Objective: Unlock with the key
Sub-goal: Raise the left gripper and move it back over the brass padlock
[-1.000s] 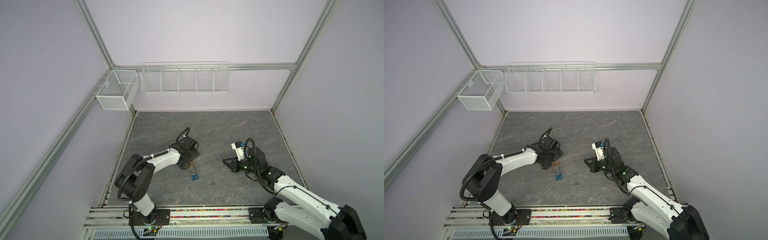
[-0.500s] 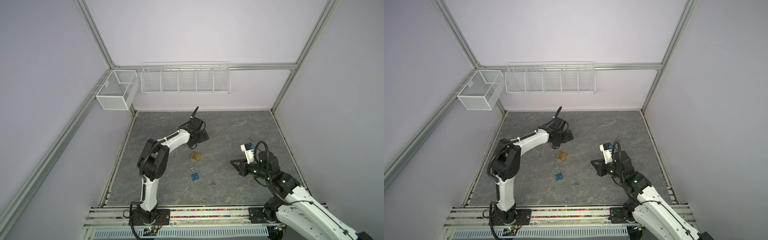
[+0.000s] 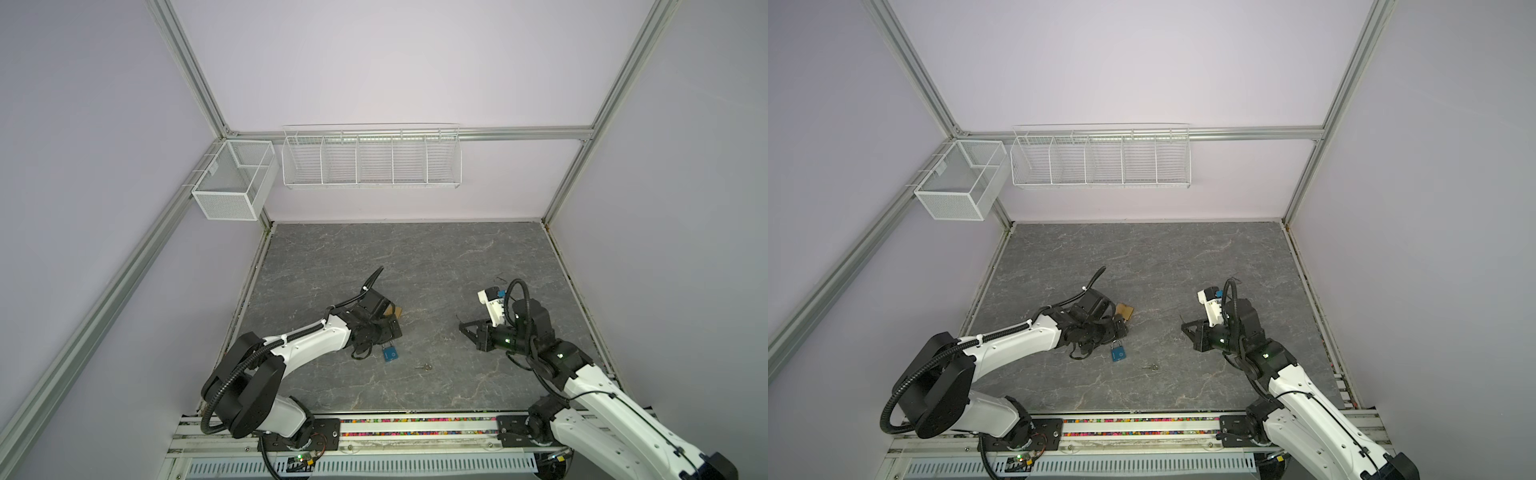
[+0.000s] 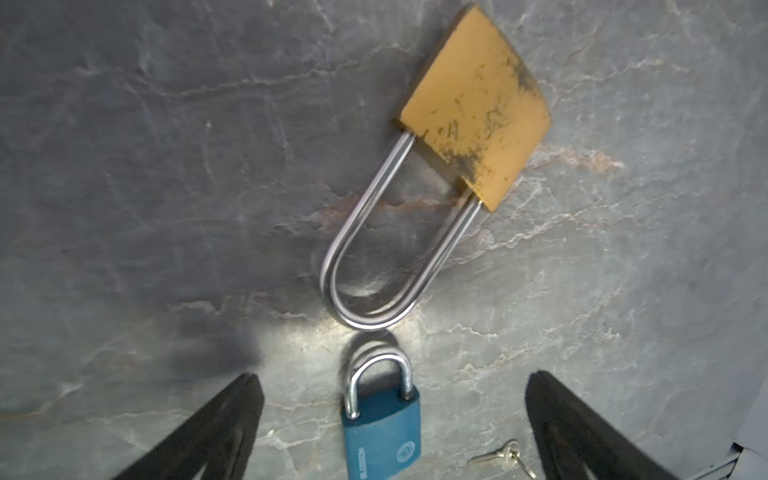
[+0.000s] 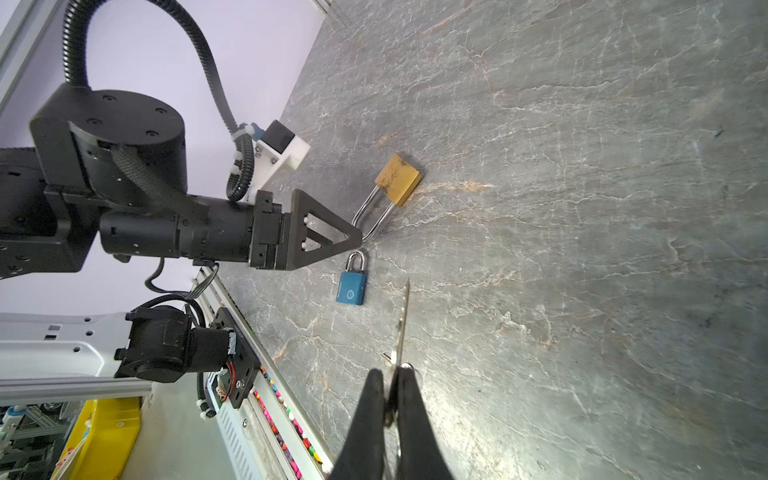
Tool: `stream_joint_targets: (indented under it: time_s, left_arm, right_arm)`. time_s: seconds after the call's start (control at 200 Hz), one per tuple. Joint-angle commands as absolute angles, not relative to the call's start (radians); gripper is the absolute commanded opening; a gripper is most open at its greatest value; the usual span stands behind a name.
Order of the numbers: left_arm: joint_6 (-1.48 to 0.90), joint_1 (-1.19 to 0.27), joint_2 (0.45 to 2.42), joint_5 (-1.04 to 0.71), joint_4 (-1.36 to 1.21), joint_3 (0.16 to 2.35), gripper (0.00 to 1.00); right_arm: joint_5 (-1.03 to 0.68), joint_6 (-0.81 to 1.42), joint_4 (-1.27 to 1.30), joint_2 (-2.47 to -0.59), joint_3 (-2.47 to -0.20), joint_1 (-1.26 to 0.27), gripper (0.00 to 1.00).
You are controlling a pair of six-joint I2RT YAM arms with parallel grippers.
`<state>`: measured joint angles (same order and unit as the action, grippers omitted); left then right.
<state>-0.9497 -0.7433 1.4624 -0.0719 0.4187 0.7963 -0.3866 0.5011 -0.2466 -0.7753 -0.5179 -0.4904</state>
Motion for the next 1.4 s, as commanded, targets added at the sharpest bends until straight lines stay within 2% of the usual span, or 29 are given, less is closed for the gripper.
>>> stream_joint_targets:
  time_s: [0.0,0.225,0.32,0.455,0.62,0.89,1.0,1.12,1.275,1.395]
  left_arm:
    - [-0.952,-0.739,1.487,-0.058,0.348,0.872,1.00]
    - [-1.044,-0.732,1.600,-0.151,0.236,0.862,1.00]
    - [-1.048,-0.733,1.624,-0.111,0.265,0.889,1.00]
    - [-0.996,-0.700,1.700,-0.027,0.327,0.948,1.00]
    - [-0.940,-0.622,1.799,-0.019,0.248,0.994,1.00]
    - [-0.769,-0.535,1.895,-0.007,0.259,1.180,1.00]
    - [-0.724,-0.528,1.849,0.013,0.333,1.227,1.00]
    - [-0.707,-0.556,1.709,0.046,0.399,1.168,1.00]
    - [-0.699,-0.561,1.635,-0.012,0.505,1.111,1.00]
    - [-0.827,-0.568,1.543,-0.030,0.352,0.935,1.00]
  right_arm:
    - [-0.408,0.520,-0.217,-0.749,-0.508,-0.482,0.06]
    - [-0.376,0.504,-0.285,-0.702,-0.513,-0.471,0.06]
    - [-0.382,0.496,-0.301,-0.710,-0.526,-0.467,0.06]
    - [-0.385,0.504,-0.295,-0.710,-0.529,-0.465,0.06]
    - [-0.392,0.506,-0.313,-0.699,-0.538,-0.462,0.06]
    - [-0.373,0.486,-0.380,-0.652,-0.549,-0.453,0.06]
    - [-0.378,0.479,-0.389,-0.653,-0.552,-0.446,0.06]
    - [-0.374,0.479,-0.380,-0.647,-0.541,-0.439,0.06]
    - [-0.413,0.484,-0.317,-0.706,-0.525,-0.434,0.06]
    - [-0.463,0.483,-0.268,-0.752,-0.535,-0.432,0.06]
